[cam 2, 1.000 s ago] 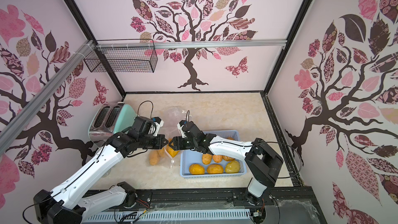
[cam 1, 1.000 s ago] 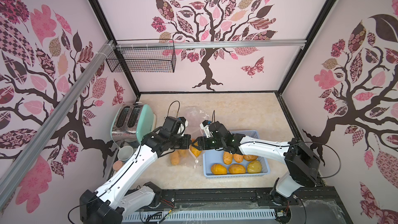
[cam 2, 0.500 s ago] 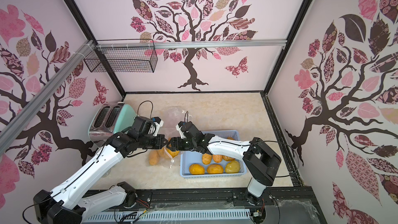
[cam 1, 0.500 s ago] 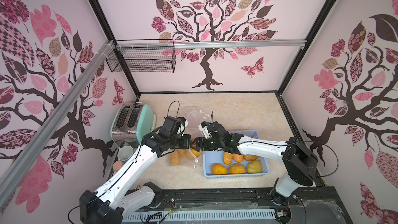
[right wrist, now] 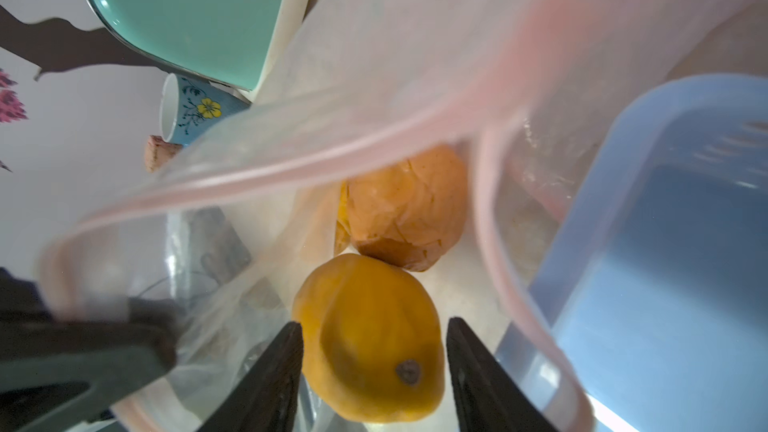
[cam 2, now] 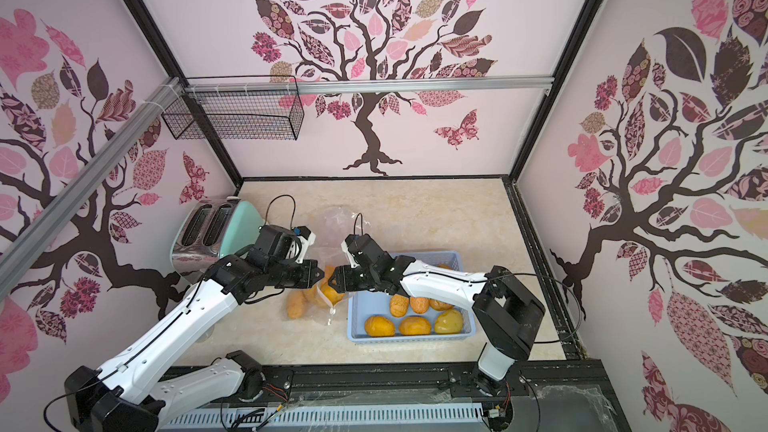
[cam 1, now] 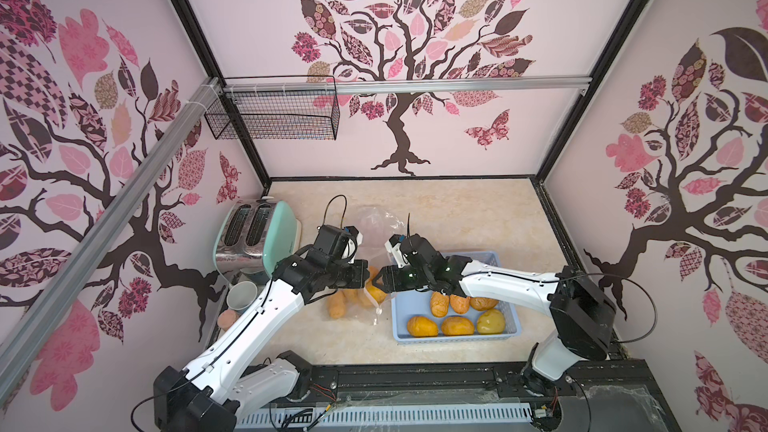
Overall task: Put the potatoes into a zipper bag and zip it
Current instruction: Place the potato into the zipper food storage bag.
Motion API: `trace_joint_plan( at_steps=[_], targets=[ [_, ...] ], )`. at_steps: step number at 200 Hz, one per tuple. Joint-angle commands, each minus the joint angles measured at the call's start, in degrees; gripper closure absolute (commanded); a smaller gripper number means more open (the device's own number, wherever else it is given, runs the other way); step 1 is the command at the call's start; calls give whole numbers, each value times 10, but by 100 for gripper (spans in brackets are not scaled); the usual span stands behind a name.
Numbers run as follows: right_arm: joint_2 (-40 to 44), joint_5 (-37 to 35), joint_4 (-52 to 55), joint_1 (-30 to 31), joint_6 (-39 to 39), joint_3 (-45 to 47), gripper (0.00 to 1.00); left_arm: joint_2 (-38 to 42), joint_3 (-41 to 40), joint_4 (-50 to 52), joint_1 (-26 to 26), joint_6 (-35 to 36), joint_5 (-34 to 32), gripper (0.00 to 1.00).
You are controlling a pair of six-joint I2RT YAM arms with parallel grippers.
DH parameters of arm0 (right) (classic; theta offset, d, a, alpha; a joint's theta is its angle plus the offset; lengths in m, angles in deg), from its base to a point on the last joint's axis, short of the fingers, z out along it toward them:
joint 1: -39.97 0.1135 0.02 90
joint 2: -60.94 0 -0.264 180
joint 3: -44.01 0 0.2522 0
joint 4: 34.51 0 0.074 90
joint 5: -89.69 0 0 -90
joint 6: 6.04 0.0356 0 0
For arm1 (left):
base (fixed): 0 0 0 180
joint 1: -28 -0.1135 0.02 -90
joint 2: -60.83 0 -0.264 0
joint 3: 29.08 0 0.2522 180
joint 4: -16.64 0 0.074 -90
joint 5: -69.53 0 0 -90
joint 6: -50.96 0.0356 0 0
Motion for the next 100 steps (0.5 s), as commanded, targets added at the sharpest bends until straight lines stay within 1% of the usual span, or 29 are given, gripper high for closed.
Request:
trace_joint_plan(
  at_steps=[1,26,41,58,82,100],
  targets=[
    [15,-31,29,4,-17,-16,50,6,-16,-7,0,9,-2,100],
    [1,-29,35,4,-21,-23,60,5,-16,-7,0,10,-2,100],
    [-9,-5,30,4,-22,-27,68,3,-16,-7,0,10,-2,100],
    [-20,22,25,5,-21,-32,74,2,-15,-7,-1,10,-2,100],
    [-33,87,-6,6,-8,-31,76,3,-16,-7,-1,10,-1,100],
    [-44,119,-23,6,3,-33,76,2,-15,-7,0,10,-1,100]
  ],
)
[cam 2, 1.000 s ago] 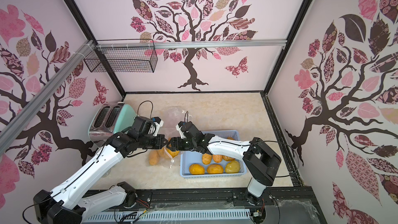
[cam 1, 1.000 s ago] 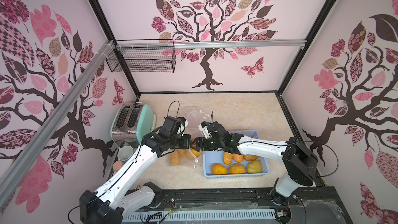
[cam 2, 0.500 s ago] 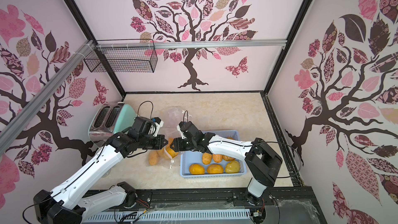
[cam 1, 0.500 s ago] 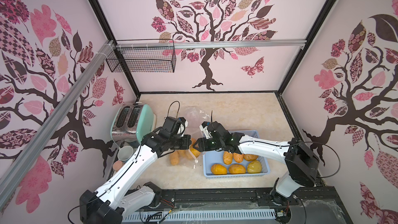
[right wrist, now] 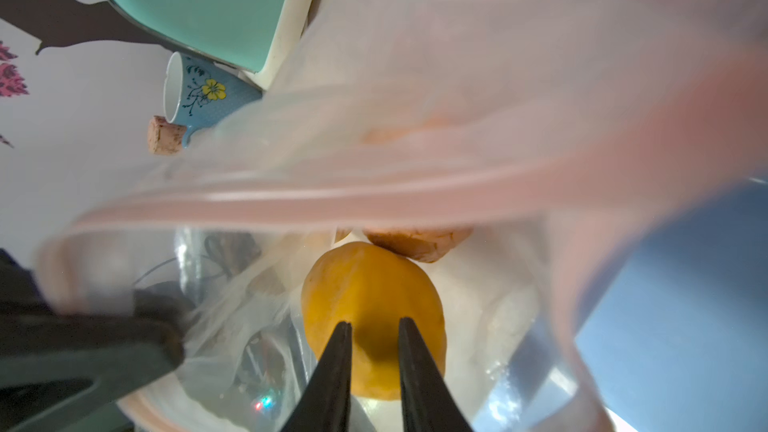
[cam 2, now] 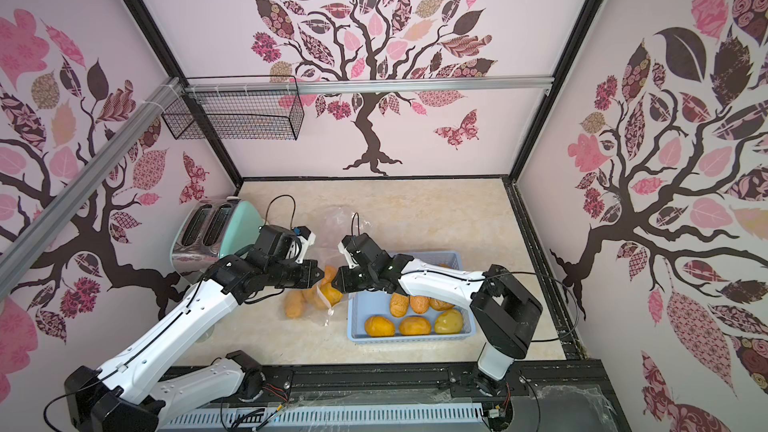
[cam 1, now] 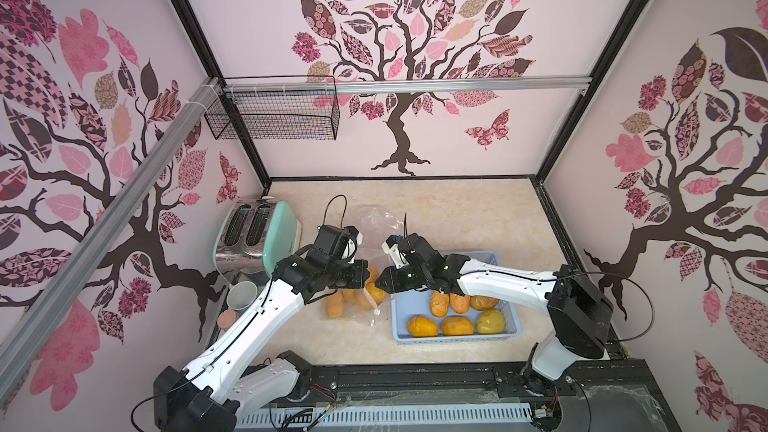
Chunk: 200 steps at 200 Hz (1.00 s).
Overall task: Put the potatoes into a zipper bag and zip it
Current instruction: Place the potato into the zipper food storage bag.
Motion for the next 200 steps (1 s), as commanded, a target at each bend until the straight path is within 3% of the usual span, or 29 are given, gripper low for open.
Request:
trace_joint_plan(
  at_steps=[1,72,95,140,200],
  targets=[
    [-28,68,-25,6,14,-18,77,2,-16,-7,-1,9,-1,100],
    [-34,112,-17,6,2,-38,68,1,-16,-7,0,9,0,100],
    [-6,67,23,6,-33,-41,60,3,-16,-7,1,10,0,100],
    [91,-93,126,6,-150,-40,49,2,-1,6,1,18,-22,100],
    [244,-164,48,5,-312,44,42,17,76,64,1,54,-12,100]
  ],
)
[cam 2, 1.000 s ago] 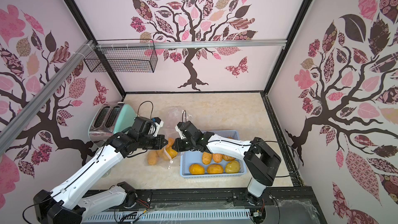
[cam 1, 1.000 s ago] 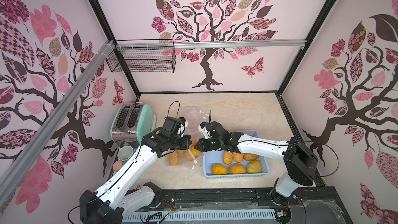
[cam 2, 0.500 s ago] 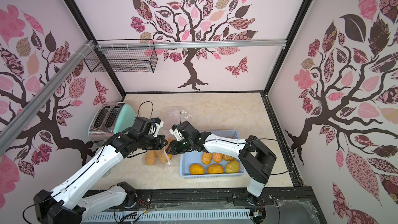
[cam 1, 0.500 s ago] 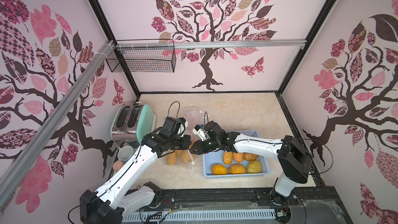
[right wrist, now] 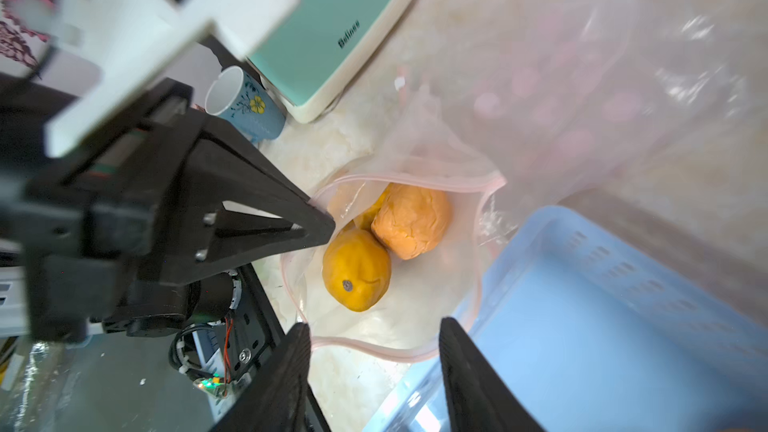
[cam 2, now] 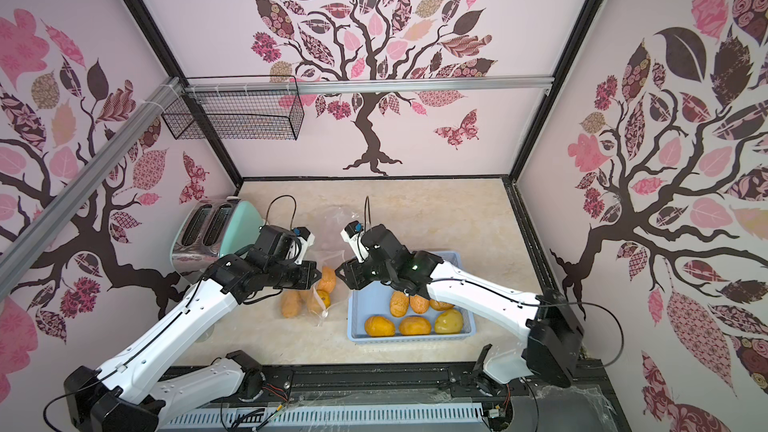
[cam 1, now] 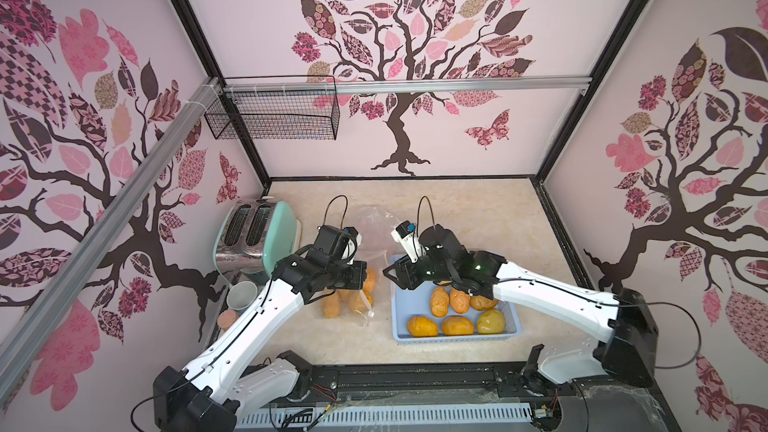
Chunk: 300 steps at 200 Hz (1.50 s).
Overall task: Put the potatoes into a zipper bag and zip it
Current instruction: Place the potato into the zipper food storage bag, then adjust the zipper food storage bag at the center of the board.
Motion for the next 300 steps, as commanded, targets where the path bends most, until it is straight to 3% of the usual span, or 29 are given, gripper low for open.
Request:
trace_joint_plan(
  at_steps=[1,45,85,106,165,228,275,300],
  targets=[
    [60,-46,-32,2,-99,39,41,18,58,29,0,25,12,100],
    [127,-104,-83,2,-297,100,26,23,71,60,1,20,56,100],
    [93,-144,-69,-2,-452,99,13,51,38,59,1,4,71,100],
    [57,-121,-60,-5,-527,89,9,68,19,58,1,-6,72,100],
    [-32,-36,-67,-28,-686,53,9,82,-3,58,1,-13,74,100],
    [-69,109,-30,-30,-810,14,23,68,-14,45,0,-13,71,100],
    [-79,154,-11,-29,-855,0,53,63,-12,42,0,-11,68,100],
    [-88,156,-2,-29,-857,-12,63,64,-7,45,1,-12,65,100]
  ],
)
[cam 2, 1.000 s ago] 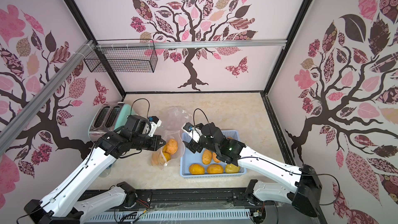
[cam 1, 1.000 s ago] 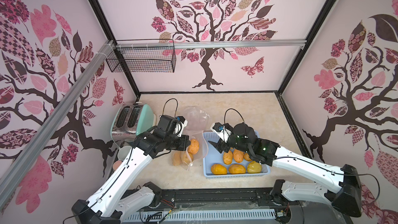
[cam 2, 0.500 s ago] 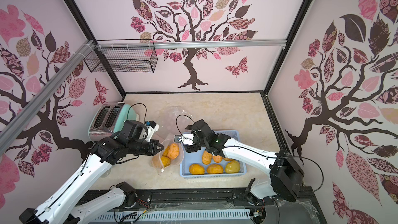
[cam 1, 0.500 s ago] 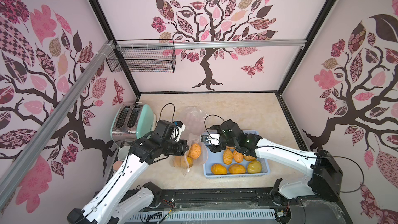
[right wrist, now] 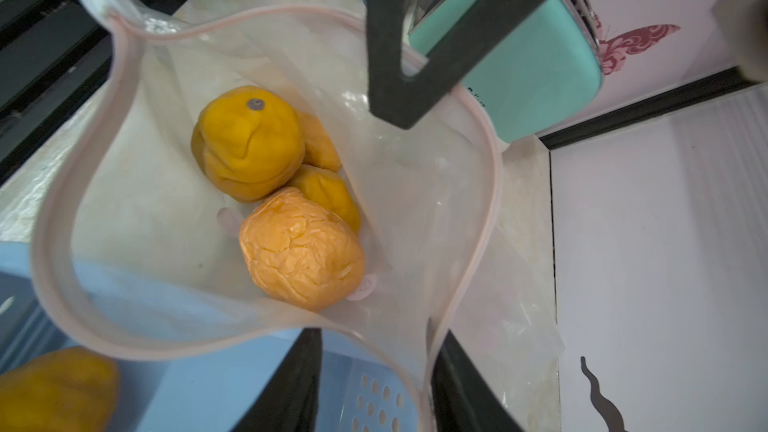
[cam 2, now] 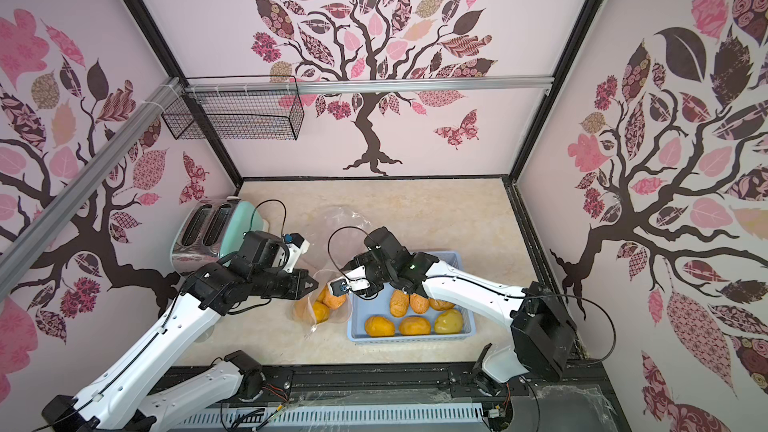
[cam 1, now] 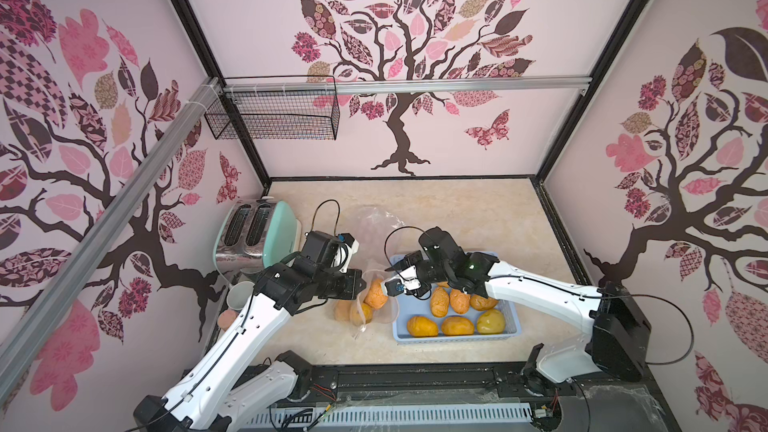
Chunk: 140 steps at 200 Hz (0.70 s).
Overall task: Put the potatoes into a zipper bag and zip it
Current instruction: Adjust the zipper food storage bag at the center of the board.
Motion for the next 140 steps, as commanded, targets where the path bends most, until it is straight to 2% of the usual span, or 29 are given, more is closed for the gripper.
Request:
trace_joint_plan(
  at_steps=[1,19,25,37,57,83,95,116,140],
  targets=[
    [-19,29,20,0,-18,-31,63,2,-7,-10,1,2,-3,100],
    [-16,27,-12,-1,9,-29,76,8,0,-7,1,-5,-21,100],
    [-15,25,-26,0,21,-29,83,11,8,-2,0,-6,-32,100],
    [-12,21,-58,-2,52,-27,100,19,26,7,1,-9,-59,88],
    [-10,33,-101,-21,115,-29,100,36,71,35,1,-8,-110,65],
    [-11,37,-143,-63,240,-39,100,69,115,68,0,-1,-194,38],
    [-10,27,-161,-87,300,-38,100,88,114,68,0,9,-207,33],
    [-19,39,-197,-130,418,-34,100,129,74,30,1,39,-171,27],
    [-40,22,-211,-153,487,-38,100,164,13,-32,1,73,-136,23]
  ],
)
